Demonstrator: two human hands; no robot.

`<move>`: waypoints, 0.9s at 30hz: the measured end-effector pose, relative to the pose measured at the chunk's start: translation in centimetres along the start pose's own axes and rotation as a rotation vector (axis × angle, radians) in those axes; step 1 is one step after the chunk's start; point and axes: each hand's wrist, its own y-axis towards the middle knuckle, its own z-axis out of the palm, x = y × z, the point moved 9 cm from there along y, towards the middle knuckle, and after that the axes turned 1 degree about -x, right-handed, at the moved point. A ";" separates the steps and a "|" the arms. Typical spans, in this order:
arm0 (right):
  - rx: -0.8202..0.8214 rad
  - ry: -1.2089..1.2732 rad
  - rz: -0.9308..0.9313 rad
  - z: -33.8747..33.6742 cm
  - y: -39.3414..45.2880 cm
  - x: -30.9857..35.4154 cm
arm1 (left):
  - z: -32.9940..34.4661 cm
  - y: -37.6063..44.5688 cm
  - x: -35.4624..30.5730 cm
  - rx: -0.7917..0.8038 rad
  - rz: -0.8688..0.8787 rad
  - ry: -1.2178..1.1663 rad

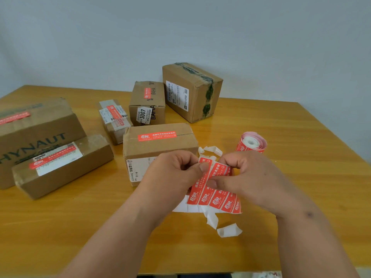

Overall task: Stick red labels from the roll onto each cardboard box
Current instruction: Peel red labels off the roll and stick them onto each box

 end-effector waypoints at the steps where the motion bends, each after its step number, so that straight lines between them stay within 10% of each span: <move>1: -0.013 -0.017 -0.006 -0.1 0.0 0.0 | 0.0 0.0 0.1 -0.003 -0.005 -0.008; 27: -0.048 -0.039 -0.095 -0.3 -0.3 1.1 | -0.6 0.0 0.1 -0.065 -0.004 0.020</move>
